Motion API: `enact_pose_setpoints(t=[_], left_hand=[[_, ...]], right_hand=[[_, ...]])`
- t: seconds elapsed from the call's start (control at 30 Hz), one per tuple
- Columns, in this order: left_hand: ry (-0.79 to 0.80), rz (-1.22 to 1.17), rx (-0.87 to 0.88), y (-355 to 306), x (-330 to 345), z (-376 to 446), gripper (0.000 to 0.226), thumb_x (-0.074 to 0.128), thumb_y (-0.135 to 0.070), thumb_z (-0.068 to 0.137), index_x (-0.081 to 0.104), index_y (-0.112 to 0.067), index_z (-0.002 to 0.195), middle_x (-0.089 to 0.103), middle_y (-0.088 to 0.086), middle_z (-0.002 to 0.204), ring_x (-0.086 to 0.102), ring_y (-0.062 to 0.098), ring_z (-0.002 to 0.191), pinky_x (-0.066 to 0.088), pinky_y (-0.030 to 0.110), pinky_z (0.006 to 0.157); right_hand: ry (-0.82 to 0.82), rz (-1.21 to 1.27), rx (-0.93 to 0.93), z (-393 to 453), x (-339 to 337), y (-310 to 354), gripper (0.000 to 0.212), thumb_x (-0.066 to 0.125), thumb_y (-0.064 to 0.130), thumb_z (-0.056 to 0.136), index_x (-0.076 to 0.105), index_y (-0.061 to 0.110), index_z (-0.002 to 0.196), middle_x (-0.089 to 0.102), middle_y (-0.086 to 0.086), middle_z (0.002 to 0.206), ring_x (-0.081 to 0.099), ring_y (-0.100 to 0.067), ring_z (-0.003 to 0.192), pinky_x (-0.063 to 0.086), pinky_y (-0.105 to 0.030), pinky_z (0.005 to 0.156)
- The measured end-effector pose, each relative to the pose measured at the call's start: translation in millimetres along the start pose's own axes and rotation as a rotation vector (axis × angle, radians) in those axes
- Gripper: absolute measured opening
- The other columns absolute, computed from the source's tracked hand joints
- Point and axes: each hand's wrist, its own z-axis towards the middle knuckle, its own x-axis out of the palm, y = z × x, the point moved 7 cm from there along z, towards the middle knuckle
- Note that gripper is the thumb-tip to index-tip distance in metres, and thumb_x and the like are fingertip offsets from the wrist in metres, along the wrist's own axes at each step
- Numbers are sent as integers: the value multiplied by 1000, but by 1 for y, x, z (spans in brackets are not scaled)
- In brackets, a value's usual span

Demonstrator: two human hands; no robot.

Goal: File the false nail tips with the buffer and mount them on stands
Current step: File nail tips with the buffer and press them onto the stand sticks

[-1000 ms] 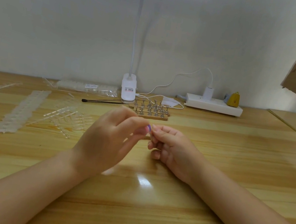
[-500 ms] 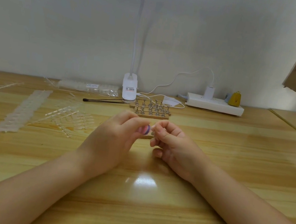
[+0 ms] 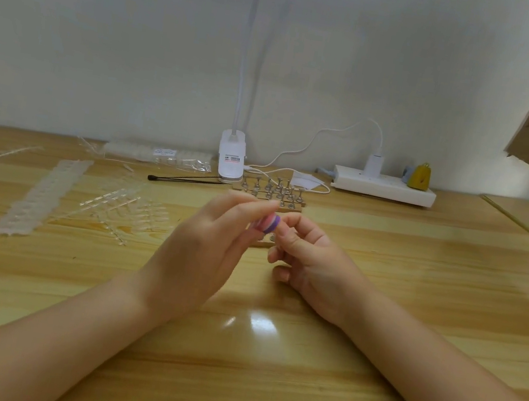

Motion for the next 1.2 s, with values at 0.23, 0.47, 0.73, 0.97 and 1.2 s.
enact_pose_setpoints(t=[0.23, 0.47, 0.73, 0.97, 1.2], left_hand=[[63, 81, -177, 18, 3, -7, 26, 56, -7, 93, 64, 1, 117, 64, 12, 103, 63, 27, 89, 53, 42, 78], [48, 61, -208, 19, 6, -10, 26, 56, -9, 93, 64, -2, 117, 64, 8, 104, 63, 22, 91, 53, 40, 79], [17, 38, -183, 18, 5, -10, 29, 56, -10, 92, 62, -3, 119, 62, 8, 104, 62, 19, 89, 53, 37, 78], [-2, 35, -121, 12, 3, -9, 27, 56, -9, 94, 62, 1, 119, 63, 10, 104, 62, 20, 89, 53, 36, 78], [40, 69, 8, 1, 4, -5, 28, 54, -9, 93, 63, 3, 117, 64, 15, 106, 63, 26, 94, 53, 34, 84]], right_hand=[[-72, 65, 69, -1, -4, -1, 12, 54, 19, 92, 61, 13, 84, 56, 2, 67, 58, -12, 59, 41, -22, 48], [-174, 175, 102, 0, -10, -2, 16, 54, 23, 94, 55, 11, 83, 64, -5, 70, 61, -17, 57, 46, -24, 47], [-186, 70, 2, -2, -11, 1, 20, 73, 12, 76, 60, 6, 90, 69, -5, 71, 63, -11, 59, 49, -19, 51], [-129, 21, -23, -2, -8, 0, 13, 63, 2, 85, 67, -1, 98, 69, -12, 79, 65, -14, 68, 53, -20, 59], [-63, -84, -37, -4, 1, 0, 20, 66, 17, 78, 67, 3, 92, 68, -7, 72, 65, -15, 65, 50, -21, 54]])
